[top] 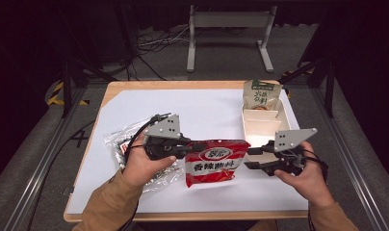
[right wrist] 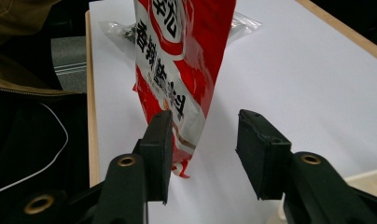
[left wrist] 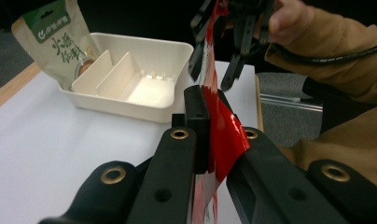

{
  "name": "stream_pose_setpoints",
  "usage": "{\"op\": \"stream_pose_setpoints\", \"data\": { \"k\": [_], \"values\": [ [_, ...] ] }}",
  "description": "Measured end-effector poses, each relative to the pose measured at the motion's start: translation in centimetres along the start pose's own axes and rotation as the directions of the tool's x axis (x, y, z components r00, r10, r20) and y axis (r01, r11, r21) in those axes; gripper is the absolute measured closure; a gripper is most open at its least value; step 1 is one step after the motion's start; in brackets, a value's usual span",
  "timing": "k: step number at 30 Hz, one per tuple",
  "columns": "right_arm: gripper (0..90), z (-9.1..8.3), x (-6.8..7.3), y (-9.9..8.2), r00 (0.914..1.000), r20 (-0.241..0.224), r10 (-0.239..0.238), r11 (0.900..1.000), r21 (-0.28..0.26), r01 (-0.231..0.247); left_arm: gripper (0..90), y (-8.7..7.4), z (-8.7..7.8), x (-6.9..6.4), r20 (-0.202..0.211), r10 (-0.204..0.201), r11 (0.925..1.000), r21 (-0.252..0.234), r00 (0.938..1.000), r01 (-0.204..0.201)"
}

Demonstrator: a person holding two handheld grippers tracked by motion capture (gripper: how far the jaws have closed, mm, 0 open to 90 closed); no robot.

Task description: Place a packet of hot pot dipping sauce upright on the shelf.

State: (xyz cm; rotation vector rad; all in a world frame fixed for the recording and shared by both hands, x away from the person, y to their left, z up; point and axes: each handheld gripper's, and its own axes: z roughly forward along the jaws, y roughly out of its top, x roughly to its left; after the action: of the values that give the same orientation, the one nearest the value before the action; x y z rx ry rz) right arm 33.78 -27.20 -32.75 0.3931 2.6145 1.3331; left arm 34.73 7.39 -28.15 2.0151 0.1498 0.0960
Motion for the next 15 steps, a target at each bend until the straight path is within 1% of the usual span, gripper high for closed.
{"op": "stream_pose_setpoints", "data": {
  "k": [5,9,12,15],
  "values": [
    [50.6,1.8,0.3,-0.1,0.9993,-0.038,0.002,0.9999,-0.013,-0.002,90.0,0.4,-0.2,-0.5,-0.001,0.018,0.9996,-0.022,0.9998,-0.018],
    [51.3,3.1,0.4,-0.3,0.9977,-0.066,0.011,0.9994,-0.031,-0.013,90.0,0.4,-0.1,-0.3,-0.002,0.010,0.9992,-0.039,0.9999,-0.010],
    [55.9,3.8,0.3,-0.5,0.9976,-0.069,0.010,0.9993,-0.036,-0.013,90.0,0.4,0.0,-0.3,0.000,0.008,0.9989,-0.046,1.0000,-0.008],
    [64.6,4.4,0.2,-0.6,0.9980,-0.064,0.001,0.9990,-0.044,-0.004,90.0,0.4,0.0,-0.3,0.000,0.008,0.9986,-0.053,1.0000,-0.008]
  ]
}}
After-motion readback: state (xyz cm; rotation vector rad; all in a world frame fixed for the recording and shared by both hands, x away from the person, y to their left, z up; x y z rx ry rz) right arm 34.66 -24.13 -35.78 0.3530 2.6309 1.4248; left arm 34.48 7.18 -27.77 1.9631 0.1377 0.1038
